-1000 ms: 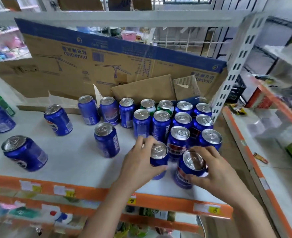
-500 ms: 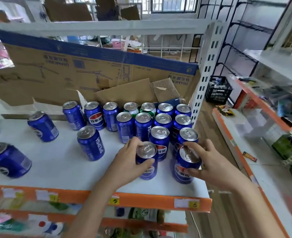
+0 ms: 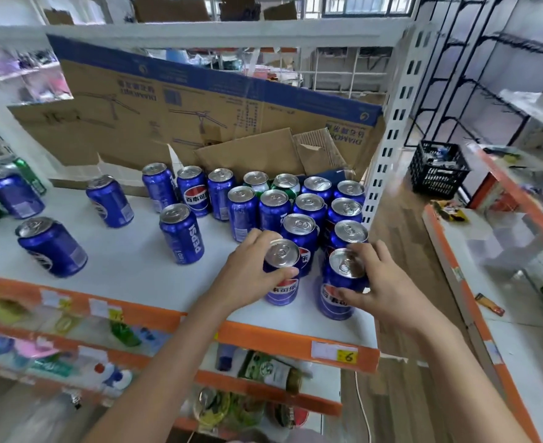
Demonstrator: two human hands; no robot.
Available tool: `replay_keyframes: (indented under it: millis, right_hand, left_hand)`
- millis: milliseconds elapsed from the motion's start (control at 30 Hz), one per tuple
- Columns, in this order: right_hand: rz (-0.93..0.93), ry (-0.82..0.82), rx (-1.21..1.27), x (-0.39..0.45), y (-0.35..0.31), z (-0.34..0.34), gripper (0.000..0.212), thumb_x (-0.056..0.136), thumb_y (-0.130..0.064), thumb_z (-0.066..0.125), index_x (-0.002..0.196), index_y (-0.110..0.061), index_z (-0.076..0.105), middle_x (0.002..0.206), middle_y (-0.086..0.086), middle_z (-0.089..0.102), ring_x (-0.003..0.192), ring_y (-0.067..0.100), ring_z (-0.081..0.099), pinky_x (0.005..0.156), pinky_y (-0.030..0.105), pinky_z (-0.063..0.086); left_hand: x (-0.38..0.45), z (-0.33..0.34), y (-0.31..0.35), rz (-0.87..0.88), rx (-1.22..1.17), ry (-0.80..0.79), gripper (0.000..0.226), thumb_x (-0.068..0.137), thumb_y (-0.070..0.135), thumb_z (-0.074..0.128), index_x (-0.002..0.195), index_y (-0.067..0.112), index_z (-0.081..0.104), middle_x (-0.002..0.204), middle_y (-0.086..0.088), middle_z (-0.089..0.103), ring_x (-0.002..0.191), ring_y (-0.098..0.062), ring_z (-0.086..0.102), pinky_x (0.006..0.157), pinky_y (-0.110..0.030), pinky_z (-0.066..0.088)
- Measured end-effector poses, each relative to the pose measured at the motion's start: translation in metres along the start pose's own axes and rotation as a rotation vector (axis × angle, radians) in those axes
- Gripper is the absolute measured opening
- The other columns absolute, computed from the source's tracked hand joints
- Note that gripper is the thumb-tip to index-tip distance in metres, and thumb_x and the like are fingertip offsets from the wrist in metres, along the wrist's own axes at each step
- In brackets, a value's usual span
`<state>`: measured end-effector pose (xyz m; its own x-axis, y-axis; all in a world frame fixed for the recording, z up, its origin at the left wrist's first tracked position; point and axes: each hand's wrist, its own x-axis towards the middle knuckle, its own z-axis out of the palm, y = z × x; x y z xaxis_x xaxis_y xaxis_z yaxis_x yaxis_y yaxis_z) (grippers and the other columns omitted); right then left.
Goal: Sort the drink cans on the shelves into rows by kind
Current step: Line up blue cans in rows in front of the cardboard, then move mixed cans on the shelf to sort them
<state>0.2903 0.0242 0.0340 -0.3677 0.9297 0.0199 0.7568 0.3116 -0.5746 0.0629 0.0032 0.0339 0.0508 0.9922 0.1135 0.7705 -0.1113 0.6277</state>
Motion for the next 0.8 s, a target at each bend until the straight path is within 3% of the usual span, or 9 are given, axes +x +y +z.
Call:
replay_keyframes:
  millis: [333, 600, 800]
  right_hand:
    - [0.006, 0.002, 0.024, -0.002, -0.003, 0.000, 0.069, 0.077, -0.041, 0.072, 0.131, -0.026, 0.032, 0.124, -0.007, 0.034, 0.110, 0.014, 0.050, 0.090, 0.033, 0.050]
    - [0.094, 0.056, -0.054, -0.001, -0.020, 0.007, 0.064, 0.075, -0.045, 0.071, 0.124, -0.028, 0.034, 0.112, -0.011, 0.031, 0.101, 0.013, 0.052, 0.079, 0.027, 0.048]
    - [0.102, 0.059, -0.292, 0.000, -0.042, 0.003, 0.076, 0.080, -0.051, 0.063, 0.140, -0.026, 0.024, 0.126, -0.001, 0.030, 0.116, 0.016, 0.034, 0.097, 0.027, 0.037]
  left_hand:
    - [0.009, 0.000, -0.001, 0.002, -0.003, -0.052, 0.048, 0.079, 0.051, 0.065, 0.119, 0.028, 0.051, 0.115, 0.009, 0.050, 0.106, -0.009, 0.050, 0.089, -0.030, 0.044]
    - [0.012, -0.006, -0.010, 0.108, -0.014, -0.113, 0.046, 0.077, 0.056, 0.065, 0.114, 0.033, 0.049, 0.110, 0.015, 0.048, 0.098, -0.002, 0.048, 0.079, -0.019, 0.039]
    - [0.017, -0.002, -0.021, 0.163, -0.056, -0.149, 0.050, 0.075, 0.057, 0.066, 0.113, 0.030, 0.046, 0.111, 0.010, 0.045, 0.099, -0.005, 0.048, 0.081, -0.021, 0.041]
